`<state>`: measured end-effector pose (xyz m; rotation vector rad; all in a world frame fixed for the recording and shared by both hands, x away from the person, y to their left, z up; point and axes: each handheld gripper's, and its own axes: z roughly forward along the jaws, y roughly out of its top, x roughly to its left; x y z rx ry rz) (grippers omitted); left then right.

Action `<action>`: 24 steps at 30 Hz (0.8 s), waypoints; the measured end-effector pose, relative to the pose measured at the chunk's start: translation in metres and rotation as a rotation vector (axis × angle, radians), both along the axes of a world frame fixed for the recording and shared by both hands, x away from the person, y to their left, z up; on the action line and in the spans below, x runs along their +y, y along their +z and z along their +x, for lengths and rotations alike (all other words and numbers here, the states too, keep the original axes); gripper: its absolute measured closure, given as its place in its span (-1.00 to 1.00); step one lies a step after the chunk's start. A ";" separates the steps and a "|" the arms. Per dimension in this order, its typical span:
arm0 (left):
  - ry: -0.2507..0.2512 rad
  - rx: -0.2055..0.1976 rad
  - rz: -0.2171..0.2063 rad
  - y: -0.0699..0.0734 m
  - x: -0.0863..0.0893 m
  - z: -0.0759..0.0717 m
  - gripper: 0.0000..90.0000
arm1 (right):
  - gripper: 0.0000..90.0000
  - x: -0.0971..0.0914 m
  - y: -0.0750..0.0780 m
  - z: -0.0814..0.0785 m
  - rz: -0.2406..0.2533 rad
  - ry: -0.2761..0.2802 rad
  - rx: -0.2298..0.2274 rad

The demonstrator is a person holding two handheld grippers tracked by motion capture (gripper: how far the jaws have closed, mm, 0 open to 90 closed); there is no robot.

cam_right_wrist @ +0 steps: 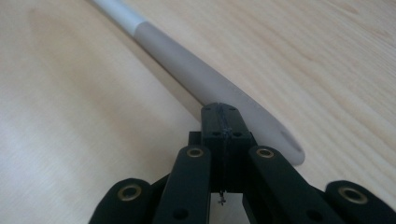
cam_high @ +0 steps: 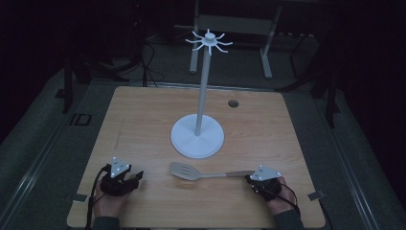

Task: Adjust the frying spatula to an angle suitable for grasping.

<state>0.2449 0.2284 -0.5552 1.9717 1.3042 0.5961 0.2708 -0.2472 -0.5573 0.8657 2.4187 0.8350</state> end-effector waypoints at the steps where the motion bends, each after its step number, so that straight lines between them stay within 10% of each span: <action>1: -0.001 0.002 0.001 0.000 0.000 0.000 0.03 | 1.00 0.000 -0.001 0.005 0.006 -0.014 -0.004; 7: 0.001 -0.003 -0.003 0.001 0.000 0.000 0.02 | 1.00 -0.003 -0.002 0.020 0.089 -0.075 0.019; 14: 0.000 0.002 -0.009 0.001 0.000 0.000 0.02 | 1.00 -0.036 0.006 0.023 0.206 -0.289 0.001; 24: -0.008 0.012 -0.024 0.001 0.000 0.000 0.03 | 1.00 -0.038 -0.006 0.040 0.206 -0.380 0.059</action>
